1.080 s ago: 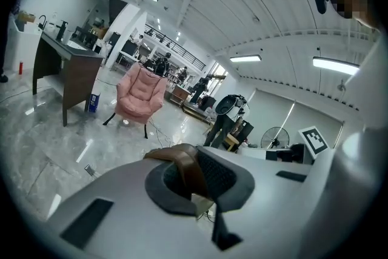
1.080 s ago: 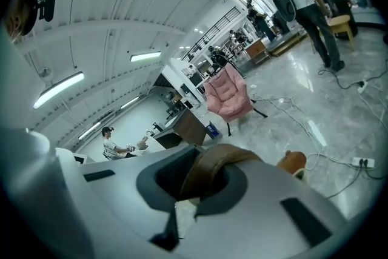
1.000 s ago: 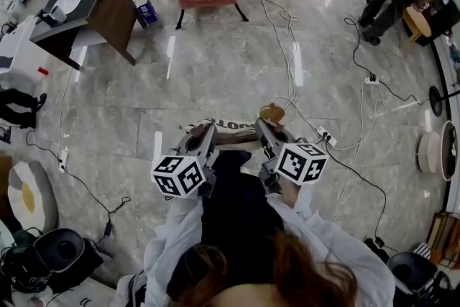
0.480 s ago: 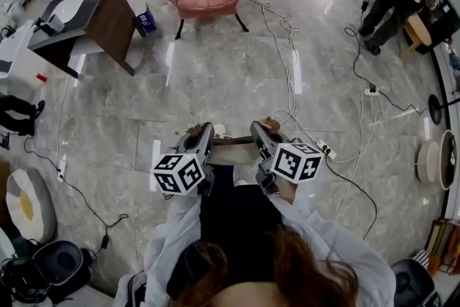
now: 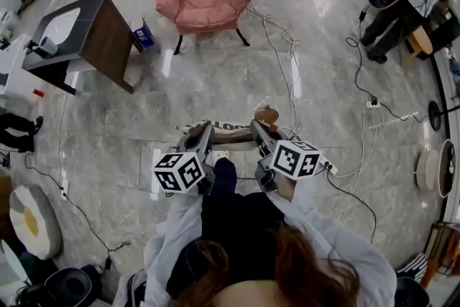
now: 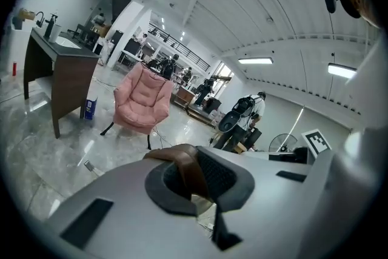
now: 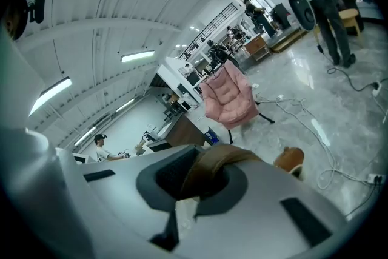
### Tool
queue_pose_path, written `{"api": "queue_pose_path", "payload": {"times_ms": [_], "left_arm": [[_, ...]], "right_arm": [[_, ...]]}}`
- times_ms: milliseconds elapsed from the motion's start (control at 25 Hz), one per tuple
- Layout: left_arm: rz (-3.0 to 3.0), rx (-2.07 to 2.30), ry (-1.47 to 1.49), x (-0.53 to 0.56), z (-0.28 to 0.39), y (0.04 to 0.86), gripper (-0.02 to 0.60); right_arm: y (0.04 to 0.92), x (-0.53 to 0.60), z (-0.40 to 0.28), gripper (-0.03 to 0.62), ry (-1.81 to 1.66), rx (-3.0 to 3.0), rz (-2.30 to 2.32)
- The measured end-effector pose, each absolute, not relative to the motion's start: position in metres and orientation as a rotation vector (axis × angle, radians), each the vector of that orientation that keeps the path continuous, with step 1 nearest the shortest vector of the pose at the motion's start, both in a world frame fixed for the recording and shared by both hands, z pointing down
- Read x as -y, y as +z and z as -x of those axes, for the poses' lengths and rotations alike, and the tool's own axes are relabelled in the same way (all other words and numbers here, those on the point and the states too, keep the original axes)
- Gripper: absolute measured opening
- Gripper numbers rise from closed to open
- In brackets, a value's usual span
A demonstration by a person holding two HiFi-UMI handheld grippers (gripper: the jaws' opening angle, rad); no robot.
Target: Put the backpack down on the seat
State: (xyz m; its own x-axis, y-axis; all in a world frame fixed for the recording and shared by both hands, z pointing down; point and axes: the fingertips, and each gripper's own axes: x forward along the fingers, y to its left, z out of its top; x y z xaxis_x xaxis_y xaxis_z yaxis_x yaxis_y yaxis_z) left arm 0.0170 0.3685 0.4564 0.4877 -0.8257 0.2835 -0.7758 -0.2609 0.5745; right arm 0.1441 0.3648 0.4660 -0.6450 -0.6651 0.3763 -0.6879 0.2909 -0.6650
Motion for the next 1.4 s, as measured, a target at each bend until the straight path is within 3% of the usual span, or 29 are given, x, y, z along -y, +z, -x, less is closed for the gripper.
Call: {"api": "queue_pose_path", "payload": {"times_ms": [520, 1400], "left_arm": [[-2.116, 1.300, -0.087, -0.253, 0.033, 0.448, 0.014], [-2.050, 1.332, -0.083, -0.183, 0.067, 0.465, 0.014]], "right_arm": [[0.454, -0.247, -0.095, 0.008, 1.267, 2.584, -1.375], [0.479, -0.173, -0.060, 0.008, 1.329, 2.562, -1.286]]}}
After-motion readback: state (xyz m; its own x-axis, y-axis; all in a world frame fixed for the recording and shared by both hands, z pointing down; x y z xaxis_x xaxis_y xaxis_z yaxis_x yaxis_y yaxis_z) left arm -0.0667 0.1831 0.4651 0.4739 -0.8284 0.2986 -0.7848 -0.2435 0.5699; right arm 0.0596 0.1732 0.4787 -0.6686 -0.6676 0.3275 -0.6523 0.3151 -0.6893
